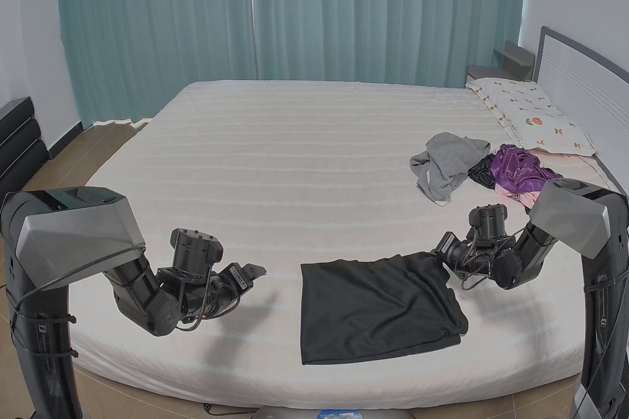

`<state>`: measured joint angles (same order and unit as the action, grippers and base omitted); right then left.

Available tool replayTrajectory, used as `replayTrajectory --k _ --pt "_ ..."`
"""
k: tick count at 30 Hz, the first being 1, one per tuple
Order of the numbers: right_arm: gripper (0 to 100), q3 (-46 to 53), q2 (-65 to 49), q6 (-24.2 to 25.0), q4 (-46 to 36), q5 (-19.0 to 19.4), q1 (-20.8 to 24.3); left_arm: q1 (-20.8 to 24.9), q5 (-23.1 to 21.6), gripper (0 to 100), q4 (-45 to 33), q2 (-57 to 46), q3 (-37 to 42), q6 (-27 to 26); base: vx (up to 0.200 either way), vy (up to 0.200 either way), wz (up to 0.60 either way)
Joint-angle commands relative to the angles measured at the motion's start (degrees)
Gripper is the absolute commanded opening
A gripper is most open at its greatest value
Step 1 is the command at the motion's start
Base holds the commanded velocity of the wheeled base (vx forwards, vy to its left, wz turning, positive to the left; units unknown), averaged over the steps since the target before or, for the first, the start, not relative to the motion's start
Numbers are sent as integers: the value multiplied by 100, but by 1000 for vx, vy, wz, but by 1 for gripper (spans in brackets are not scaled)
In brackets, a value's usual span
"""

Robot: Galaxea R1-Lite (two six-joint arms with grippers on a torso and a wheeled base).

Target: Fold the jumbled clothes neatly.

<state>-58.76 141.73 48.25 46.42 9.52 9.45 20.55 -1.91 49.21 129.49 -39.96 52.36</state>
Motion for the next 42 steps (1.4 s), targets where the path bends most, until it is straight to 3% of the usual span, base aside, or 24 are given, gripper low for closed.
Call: replayTrajectory --k 1,13,27,34,35,42 --pt "0 31 -93 97 7 -117 -198 283 156 100 -166 472 -838 -6 0 0 0" --pt "0 137 -66 106 104 -231 -286 766 279 100 -1186 1122 -2587 -191 0 0 0" --pt "0 154 -22 97 104 -319 -198 1161 341 100 -1371 1773 -3545 -578 0 0 0" --pt "0 145 -14 97 104 -328 -198 1223 613 100 -2039 2028 -4222 -630 0 0 0" --pt "0 145 -14 97 104 -328 -198 1223 631 0 -2082 2028 -4248 -630 0 0 0" --pt "0 145 -22 88 104 -328 -206 1232 833 0 -2153 2037 -4283 -604 0 0 0"
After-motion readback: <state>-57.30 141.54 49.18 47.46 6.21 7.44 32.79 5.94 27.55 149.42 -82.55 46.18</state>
